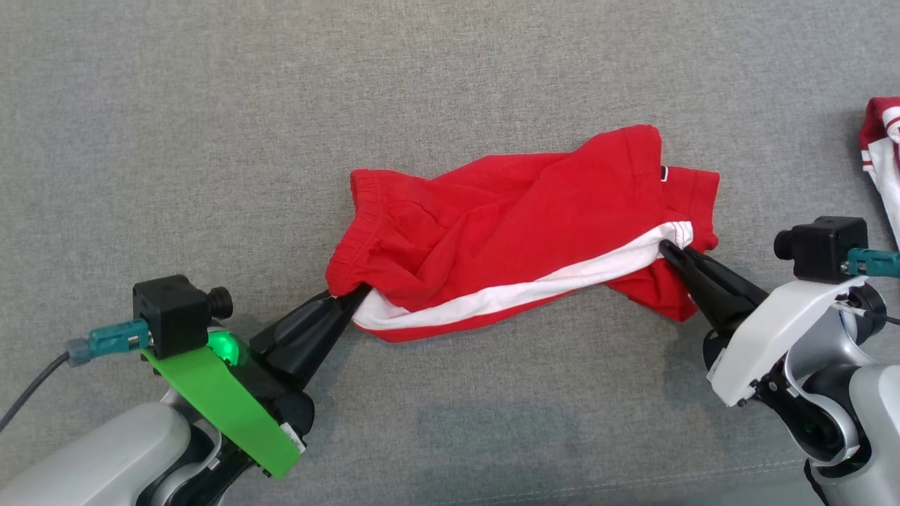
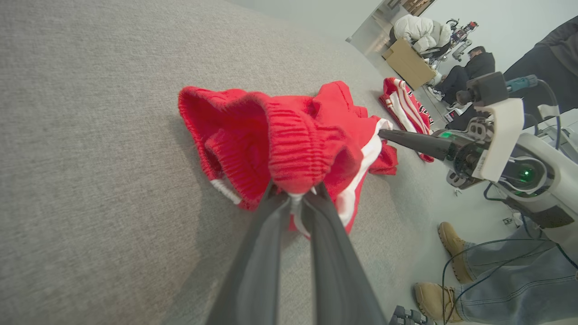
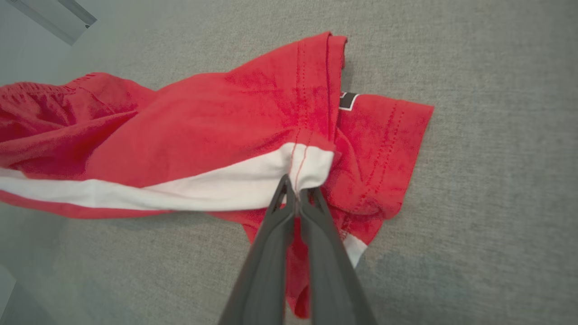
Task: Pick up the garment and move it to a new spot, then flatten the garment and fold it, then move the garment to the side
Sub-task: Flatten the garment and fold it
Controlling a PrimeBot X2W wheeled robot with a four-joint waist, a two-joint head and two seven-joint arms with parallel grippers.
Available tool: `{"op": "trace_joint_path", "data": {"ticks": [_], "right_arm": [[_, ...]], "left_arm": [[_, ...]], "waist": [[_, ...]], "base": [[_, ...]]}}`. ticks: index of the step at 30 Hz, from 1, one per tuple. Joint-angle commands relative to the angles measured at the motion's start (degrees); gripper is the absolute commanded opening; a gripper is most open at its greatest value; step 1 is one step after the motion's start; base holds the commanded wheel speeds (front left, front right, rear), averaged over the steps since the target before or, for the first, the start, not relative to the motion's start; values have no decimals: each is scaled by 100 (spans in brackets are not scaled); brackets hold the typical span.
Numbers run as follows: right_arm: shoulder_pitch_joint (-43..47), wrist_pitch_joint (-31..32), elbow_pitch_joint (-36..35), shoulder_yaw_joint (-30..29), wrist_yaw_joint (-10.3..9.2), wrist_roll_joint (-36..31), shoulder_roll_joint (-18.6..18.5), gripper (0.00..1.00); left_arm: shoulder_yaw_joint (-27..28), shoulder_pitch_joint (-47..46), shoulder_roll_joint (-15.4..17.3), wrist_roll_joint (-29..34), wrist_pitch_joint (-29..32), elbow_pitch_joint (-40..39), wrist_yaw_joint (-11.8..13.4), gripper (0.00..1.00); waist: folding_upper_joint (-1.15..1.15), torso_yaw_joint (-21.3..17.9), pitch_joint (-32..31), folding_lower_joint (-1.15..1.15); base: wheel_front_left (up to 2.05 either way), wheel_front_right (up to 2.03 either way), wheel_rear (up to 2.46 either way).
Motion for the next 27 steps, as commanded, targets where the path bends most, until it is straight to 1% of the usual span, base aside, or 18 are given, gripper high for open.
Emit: {"op": "trace_joint_path", "data": {"ticks": [1,5,6,7,8,10,11,19,23,27], "right_arm": [[34,-81,91,30,2,-42,-6,0],[82,-190,354,150,2,-182,-87,0],[45,-241,413,208,2,-273,-124,19],[25,-237,435,260,2,-299,-150,35],[18,-219,464,306,2,-309,-166,46],[30,-139,510,379,2,-398,-221,96],[45,-97,522,413,2,-436,-236,100],[99,339,308,554,2,-786,-367,100],[-24,596,194,604,2,-850,-378,100],[-211,722,267,608,2,-927,-387,100]], "left_arm": [[19,42,-60,-6,-55,133,-82,0],[40,148,-267,6,-131,479,-192,0],[69,180,-320,8,-141,594,-219,0],[78,201,-353,1,-154,648,-235,0],[87,224,-378,-1,-163,695,-245,0],[93,287,-401,-10,-180,758,-271,0],[99,317,-405,-7,-177,803,-272,0],[115,541,-466,11,-196,973,-222,0],[128,559,-498,23,-202,981,-223,0],[111,503,-525,65,-181,964,-236,0]], "waist": [[0,30,101,-1],[0,91,-26,-1],[0,105,-108,-1],[0,108,-147,-1],[0,109,-189,-1],[0,106,-281,-1],[0,100,-329,-1],[0,10,-664,-1],[0,-13,-689,-1],[0,7,-626,-1]], "base": [[0,0,0],[0,0,0],[0,0,0],[0,0,0],[0,0,0],[0,0,0],[0,0,0],[0,0,0],[0,0,0],[0,0,0]]}}
